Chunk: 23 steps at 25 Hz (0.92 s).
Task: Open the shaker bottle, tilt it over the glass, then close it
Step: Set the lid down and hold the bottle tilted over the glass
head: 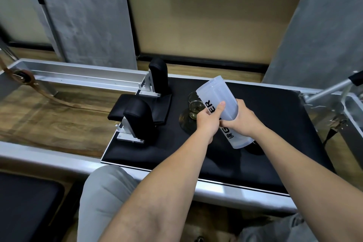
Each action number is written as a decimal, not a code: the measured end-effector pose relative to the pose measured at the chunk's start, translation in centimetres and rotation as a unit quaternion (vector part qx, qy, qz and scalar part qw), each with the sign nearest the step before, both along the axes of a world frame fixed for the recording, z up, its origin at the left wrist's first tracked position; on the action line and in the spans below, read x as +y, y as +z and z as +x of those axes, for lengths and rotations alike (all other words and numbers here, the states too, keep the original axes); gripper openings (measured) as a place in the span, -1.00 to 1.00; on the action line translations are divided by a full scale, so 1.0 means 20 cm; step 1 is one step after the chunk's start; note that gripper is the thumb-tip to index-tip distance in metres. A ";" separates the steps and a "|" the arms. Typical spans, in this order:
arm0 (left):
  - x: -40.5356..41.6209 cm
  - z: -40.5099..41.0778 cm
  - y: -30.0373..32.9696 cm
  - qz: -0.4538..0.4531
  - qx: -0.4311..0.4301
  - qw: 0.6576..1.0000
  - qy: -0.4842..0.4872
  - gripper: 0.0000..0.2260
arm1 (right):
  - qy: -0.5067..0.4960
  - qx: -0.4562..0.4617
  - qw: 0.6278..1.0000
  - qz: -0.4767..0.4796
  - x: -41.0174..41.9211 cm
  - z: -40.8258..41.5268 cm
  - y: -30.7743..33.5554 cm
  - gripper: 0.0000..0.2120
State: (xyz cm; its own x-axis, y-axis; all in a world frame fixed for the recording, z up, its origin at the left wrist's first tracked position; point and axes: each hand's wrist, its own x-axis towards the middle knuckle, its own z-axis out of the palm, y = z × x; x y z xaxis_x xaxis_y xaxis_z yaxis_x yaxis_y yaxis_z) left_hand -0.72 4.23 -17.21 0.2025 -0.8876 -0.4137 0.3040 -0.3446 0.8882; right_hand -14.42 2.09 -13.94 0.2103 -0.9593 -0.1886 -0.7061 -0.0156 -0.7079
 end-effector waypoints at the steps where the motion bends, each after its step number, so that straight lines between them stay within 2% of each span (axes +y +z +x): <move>1: 0.00 0.00 0.00 0.002 -0.001 1.000 0.000 -0.62 | 0.001 0.002 1.000 0.004 0.00 0.00 0.00 -0.16; 17: -0.02 0.01 0.05 0.031 0.021 0.999 0.005 -0.53 | 0.012 0.050 0.998 0.025 -0.06 0.01 0.06 -0.22; 23: -0.03 0.01 0.07 0.036 0.025 0.999 0.005 -0.59 | 0.017 0.073 0.997 0.026 -0.08 0.02 0.09 -0.27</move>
State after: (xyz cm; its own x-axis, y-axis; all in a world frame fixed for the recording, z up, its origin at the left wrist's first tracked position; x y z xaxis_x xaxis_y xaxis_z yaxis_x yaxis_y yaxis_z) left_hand -0.58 3.58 -15.75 0.1887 -0.8530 -0.4866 0.3510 -0.4042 0.8447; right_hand -14.05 0.49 -12.09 0.2087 -0.9400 -0.2698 -0.8019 -0.0065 -0.5974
